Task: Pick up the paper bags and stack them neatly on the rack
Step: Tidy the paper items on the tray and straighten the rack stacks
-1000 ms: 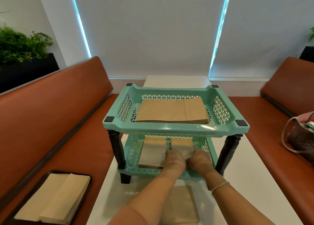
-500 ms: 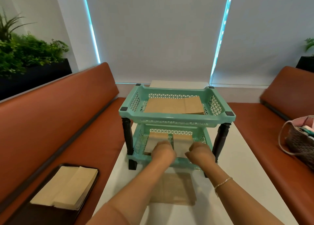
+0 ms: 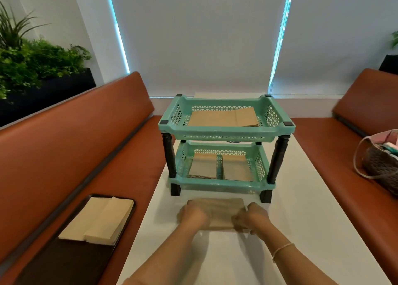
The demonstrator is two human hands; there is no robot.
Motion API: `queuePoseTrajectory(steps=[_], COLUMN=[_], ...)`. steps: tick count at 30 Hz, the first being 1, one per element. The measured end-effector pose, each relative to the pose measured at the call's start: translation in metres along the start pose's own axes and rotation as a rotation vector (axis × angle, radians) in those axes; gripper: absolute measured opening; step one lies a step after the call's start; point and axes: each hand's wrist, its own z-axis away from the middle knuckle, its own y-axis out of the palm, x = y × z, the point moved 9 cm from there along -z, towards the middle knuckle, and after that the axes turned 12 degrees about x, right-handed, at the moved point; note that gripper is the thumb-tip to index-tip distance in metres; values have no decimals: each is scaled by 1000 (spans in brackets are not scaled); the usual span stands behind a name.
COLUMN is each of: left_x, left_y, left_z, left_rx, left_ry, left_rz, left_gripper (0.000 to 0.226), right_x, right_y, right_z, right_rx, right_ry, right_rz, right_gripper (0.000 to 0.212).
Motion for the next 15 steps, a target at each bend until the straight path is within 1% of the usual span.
queuePoseTrajectory(steps=[1,4,5,7,9,11,13,15], left_x=[0,5,8,15,18,16,15,17], left_y=[1,2,4,7,10,16,19,24], left_z=[-2,-4,-6,-8,-10,-17,-19,-21], left_rx=[-16,-34,-20,19,64,115,164,212], left_ry=[22,27,20,-18,-28,-1,13,4], left_rz=[-5,46,71,116,90,13,-54,-70], left_gripper=[42,35,36,44,53,53,51,52], right_x=[-2,-7,-9,-13,-18,-23,-26,-28], right_y=[3,7,8,11,15,16,16,18], right_z=[-1,-4,-5,-6,-6,-6,-6,-4], right_rx=[1,-31,-41,-36,-23,-22,-17,0], right_ry=[-3,12,21,40,52,61,72,88], right_rz=[-45,-118,-119,-132,-166,-191,-188,-183], right_gripper=[42,30,25,16,21,28,25,20])
